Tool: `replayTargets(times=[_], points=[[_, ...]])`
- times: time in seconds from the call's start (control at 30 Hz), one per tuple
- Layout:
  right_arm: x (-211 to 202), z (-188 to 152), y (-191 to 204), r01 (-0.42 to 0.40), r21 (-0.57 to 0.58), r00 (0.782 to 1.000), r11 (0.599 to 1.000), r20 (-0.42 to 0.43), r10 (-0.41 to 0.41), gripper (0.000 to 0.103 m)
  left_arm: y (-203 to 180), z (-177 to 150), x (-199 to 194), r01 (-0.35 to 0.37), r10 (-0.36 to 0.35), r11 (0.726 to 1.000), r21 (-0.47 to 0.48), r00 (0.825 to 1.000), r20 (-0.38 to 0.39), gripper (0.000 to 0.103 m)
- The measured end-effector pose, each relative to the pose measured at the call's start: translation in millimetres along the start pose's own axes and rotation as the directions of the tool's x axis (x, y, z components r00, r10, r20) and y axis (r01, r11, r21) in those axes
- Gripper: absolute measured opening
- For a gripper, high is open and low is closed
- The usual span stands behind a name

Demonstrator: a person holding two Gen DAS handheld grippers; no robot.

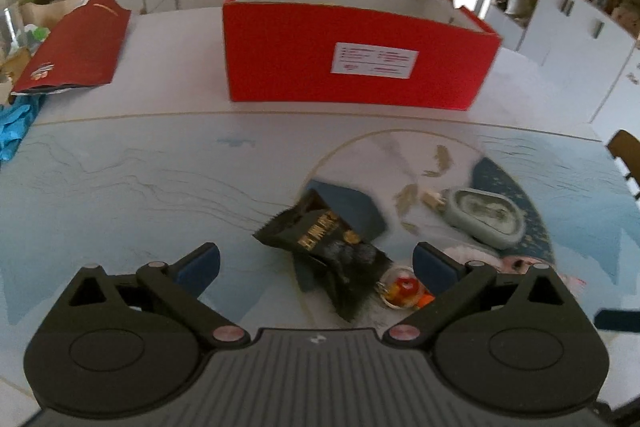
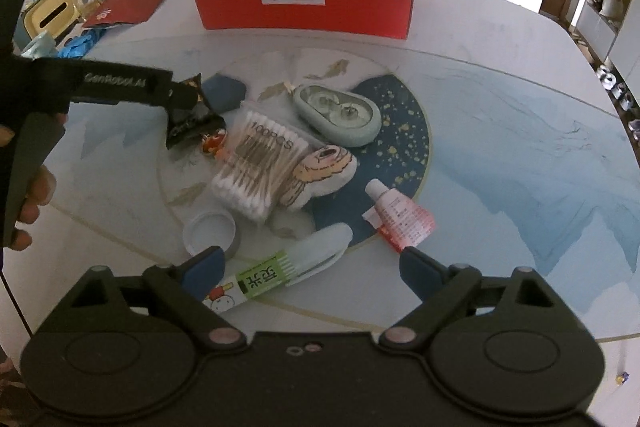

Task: Organize objects
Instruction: 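Grasp the black snack bag with the left tool while the right tool grasps the green-labelled glue stick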

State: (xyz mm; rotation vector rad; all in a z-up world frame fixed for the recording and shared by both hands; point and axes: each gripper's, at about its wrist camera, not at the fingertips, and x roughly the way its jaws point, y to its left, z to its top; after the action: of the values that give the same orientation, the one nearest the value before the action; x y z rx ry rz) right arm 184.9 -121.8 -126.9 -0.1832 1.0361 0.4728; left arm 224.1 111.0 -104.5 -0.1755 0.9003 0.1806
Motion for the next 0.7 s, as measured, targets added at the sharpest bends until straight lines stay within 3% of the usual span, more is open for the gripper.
replayTargets(times=[0.43,0.7], points=[[20,8,2,0.049,0.029,0.998,0.998,-0.050,-0.048,0.092,2,15,43,-0.106,0.104,0.994,-0.026,0.993,-0.061,0.103],[21,-1,3,0.058,-0.019,0.996,0.998,-0.067,-0.059,0.090,-1,9,46,-0.081,0.084,0.996,0.040,0.995,-0.060,0.103]])
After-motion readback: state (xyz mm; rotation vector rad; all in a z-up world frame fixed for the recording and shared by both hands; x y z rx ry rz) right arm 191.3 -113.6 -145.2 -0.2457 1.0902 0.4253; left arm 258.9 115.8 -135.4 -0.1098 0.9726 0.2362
